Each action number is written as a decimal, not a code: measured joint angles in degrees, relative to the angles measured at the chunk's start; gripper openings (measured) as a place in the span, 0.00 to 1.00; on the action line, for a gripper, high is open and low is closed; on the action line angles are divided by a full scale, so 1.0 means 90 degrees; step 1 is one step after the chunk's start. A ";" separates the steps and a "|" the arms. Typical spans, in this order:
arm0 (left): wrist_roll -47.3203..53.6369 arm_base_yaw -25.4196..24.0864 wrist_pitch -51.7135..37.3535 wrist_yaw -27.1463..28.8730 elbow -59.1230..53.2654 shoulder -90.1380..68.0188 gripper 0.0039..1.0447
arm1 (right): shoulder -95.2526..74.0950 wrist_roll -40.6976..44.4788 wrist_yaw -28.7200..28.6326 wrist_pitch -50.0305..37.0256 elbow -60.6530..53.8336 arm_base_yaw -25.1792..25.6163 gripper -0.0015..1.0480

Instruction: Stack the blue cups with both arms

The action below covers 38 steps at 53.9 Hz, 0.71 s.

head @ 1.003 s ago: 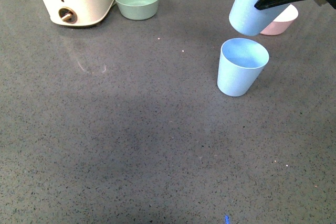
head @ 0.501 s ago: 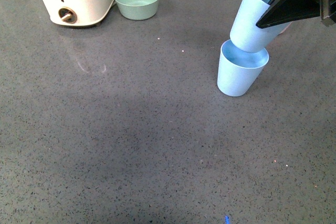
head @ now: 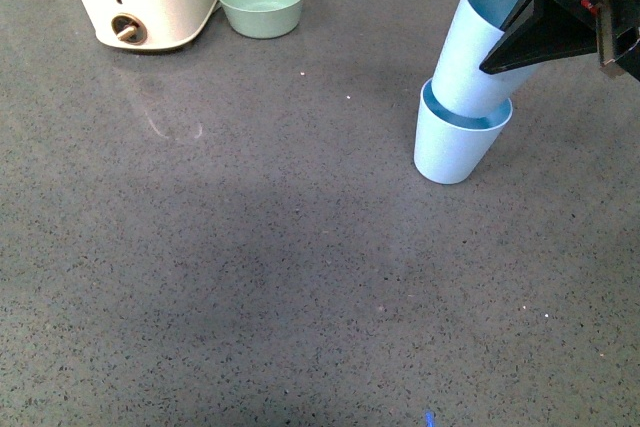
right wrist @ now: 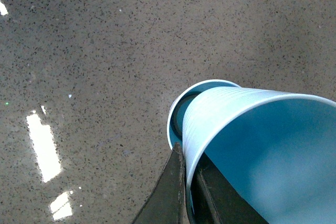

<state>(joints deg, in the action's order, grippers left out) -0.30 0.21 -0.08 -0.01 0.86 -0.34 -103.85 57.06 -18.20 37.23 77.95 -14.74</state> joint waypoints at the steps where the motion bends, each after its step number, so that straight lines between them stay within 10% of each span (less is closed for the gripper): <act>1: 0.0000 0.0000 0.0000 0.0000 0.0000 0.0000 0.92 | -0.0002 0.0002 0.0005 0.0000 0.0000 0.0002 0.02; 26: 0.0000 0.0000 0.0000 0.0000 0.0000 0.0000 0.92 | -0.0044 0.0027 0.0121 0.0000 -0.0066 0.0007 0.02; 38: 0.0000 0.0000 0.0000 0.0000 0.0000 0.0000 0.92 | -0.0044 0.0024 0.0146 -0.0015 -0.0066 0.0007 0.45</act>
<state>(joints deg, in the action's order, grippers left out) -0.30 0.21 -0.08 -0.01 0.86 -0.34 -104.25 57.28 -16.88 37.10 77.36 -14.68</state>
